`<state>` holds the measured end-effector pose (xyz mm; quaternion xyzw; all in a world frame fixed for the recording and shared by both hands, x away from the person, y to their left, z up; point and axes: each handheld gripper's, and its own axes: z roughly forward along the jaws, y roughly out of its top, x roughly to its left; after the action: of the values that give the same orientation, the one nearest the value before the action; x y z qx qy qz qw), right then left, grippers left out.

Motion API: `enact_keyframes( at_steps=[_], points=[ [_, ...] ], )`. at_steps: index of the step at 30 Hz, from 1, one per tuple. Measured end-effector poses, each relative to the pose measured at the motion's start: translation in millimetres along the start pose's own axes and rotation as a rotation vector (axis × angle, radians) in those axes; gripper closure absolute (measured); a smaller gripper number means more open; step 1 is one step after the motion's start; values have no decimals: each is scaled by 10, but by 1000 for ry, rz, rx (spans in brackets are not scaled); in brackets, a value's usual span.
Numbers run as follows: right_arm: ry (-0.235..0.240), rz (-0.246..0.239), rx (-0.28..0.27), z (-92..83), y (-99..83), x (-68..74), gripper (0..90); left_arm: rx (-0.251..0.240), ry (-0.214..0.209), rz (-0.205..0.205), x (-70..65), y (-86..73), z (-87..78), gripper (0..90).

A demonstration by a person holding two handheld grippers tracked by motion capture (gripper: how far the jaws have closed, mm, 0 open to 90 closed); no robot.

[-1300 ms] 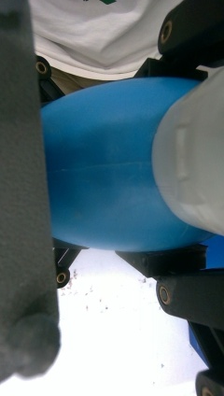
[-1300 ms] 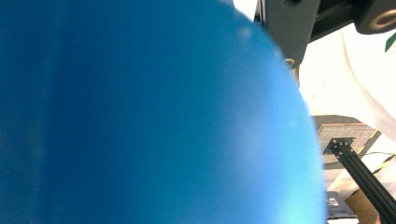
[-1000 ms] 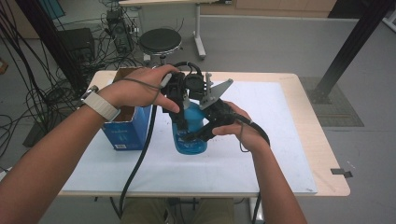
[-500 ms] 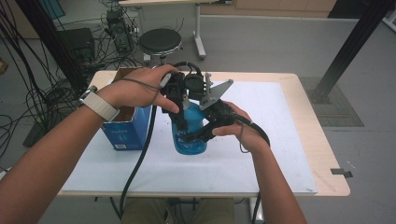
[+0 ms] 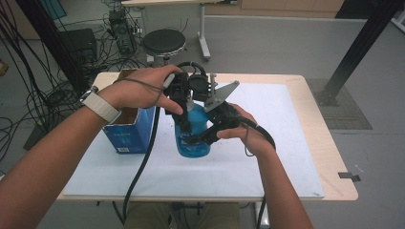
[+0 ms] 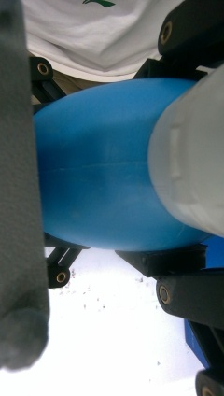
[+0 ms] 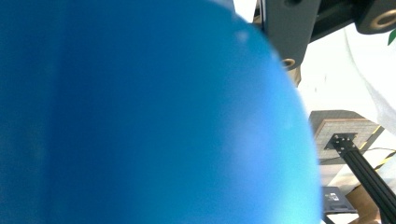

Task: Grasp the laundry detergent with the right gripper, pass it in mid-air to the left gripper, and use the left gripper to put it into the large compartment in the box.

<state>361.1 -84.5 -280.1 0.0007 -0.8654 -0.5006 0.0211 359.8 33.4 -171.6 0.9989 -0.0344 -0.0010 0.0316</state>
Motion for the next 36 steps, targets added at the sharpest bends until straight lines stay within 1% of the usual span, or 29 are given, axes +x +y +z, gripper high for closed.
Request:
enact_keyframes(
  at_steps=[6, 13, 14, 15, 16, 17, 19, 20, 21, 22, 23, 24, 25, 26, 27, 28, 29, 30, 31, 33, 34, 35, 36],
  points=[
    [0, -3, -2, -9, 1, -2, 428, -5, 5, -1, -6, 6, -7, 380],
    [1, -5, -2, -4, 4, 0, 427, 3, 8, -4, -13, 11, -8, 380],
    [3, 8, -5, -2, 6, 9, 427, 4, 8, -4, -13, 12, -8, 380],
    [2, -6, -1, -6, 3, -1, 427, 3, 11, -4, -16, 15, -11, 380],
    [1, 6, -7, -5, 5, 11, 427, 3, 13, -3, -17, 17, -11, 381],
    [2, -6, -5, -9, 1, 1, 426, 4, 14, -4, -15, 20, -12, 381],
    [-1, -8, -7, -11, -2, -1, 424, 11, 17, -4, -15, 31, -15, 381],
    [0, 1, -11, -11, -6, 2, 419, 14, 16, -7, -12, 34, -14, 381],
    [1, -1, -11, -12, -14, -3, 402, 16, 16, -9, -11, 35, -12, 380],
    [0, 2, -9, -12, -21, 0, 352, 24, 16, -16, -1, 37, -14, 380],
    [-22, 30, -3, -16, -43, 12, 273, 23, 18, -22, 4, 34, -16, 380],
    [-20, 39, 1, -21, -71, 7, 265, 24, 24, -25, 5, 29, -19, 380],
    [-16, 36, 9, -32, -109, 16, 236, 28, 28, -31, 8, 22, -25, 380],
    [-19, 44, 23, -50, -149, 33, 206, 33, 31, -36, 13, 13, -28, 380],
    [-23, 54, 35, -74, -195, 43, 197, 33, 35, -40, 12, 6, -26, 379],
    [-24, 69, 46, -109, -244, 49, 185, 42, 37, -44, 13, 3, -29, 380],
    [-38, 87, 51, -159, -301, 53, 163, 43, 37, -46, 16, 0, -30, 379],
    [-40, 100, 55, -193, -335, 53, 155, 44, 39, -50, 18, -2, -34, 379],
    [-46, 123, 67, -243, -375, 55, 144, 46, 39, -56, 21, -6, -37, 379],
    [-76, 159, 100, -345, -439, 51, 121, 52, 42, -66, 24, -9, -42, 379],
    [-94, 181, 123, -396, -462, 52, 108, 61, 43, -78, 28, -9, -49, 379],
    [-122, 193, 157, -457, -482, 56, 92, 61, 42, -89, 32, -10, -56, 379],
    [-138, 196, 172, -493, -490, 62, 84, 60, 43, -102, 36, -11, -67, 379]
  ],
)
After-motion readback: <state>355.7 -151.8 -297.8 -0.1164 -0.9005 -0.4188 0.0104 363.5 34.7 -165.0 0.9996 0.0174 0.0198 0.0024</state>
